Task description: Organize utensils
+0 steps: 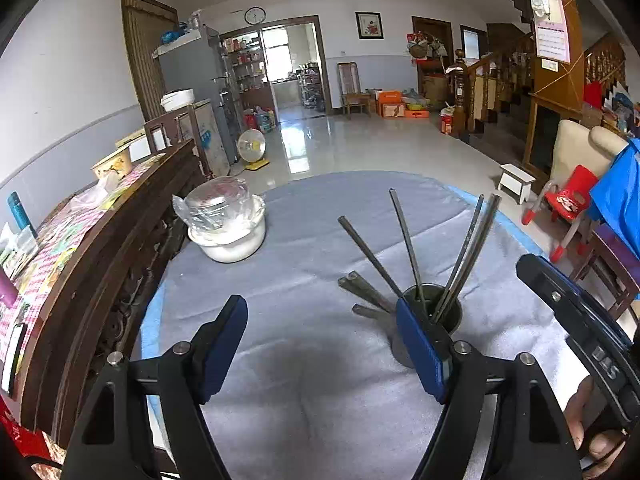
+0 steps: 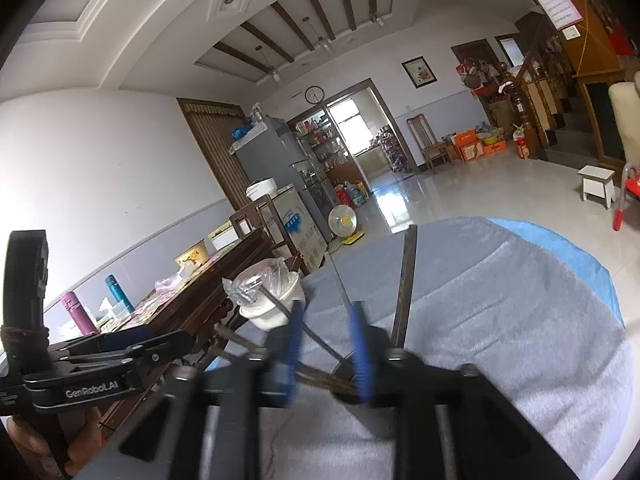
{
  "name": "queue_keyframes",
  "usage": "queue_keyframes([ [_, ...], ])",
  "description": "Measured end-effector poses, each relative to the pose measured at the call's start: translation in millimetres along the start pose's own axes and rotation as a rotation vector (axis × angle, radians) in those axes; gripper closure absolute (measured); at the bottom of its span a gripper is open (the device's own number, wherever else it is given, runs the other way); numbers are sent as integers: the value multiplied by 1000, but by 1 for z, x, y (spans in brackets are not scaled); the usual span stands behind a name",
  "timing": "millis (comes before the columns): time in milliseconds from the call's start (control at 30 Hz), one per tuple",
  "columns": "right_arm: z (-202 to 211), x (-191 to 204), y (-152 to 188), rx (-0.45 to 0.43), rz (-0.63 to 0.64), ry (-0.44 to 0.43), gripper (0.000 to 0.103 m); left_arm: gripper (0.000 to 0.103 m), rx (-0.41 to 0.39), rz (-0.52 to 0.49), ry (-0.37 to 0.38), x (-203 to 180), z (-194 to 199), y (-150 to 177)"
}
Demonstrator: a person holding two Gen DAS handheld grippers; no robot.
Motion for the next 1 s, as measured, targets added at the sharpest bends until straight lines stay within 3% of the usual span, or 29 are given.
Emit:
queue_keyframes([
  [33,2,1,1,-9,-5,-3,36,25,-2,1,-5,2,1,1],
  [67,7,2,0,-24,-5,0,35,24,-2,4,-7,3,2,2],
  [167,13,3,2,-29,8,14,35,18,-4,12,-13,6,4,6],
  [500,30,3,9,-24,45,88,35,18,0,17,-48,11,13,19],
  [1000,54,9,63,74,69,111,35,18,20,5,-110,13,27,57],
])
Point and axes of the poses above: each gripper's, at about its wrist camera, not at the fingertips, and z roughly against the way its jaws point, x to its left, y to its underside, the point moved 10 cm from there along -z, roughly the way its jaws point, and after that the axes turned 1 degree about -z, right-handed, at the moved point
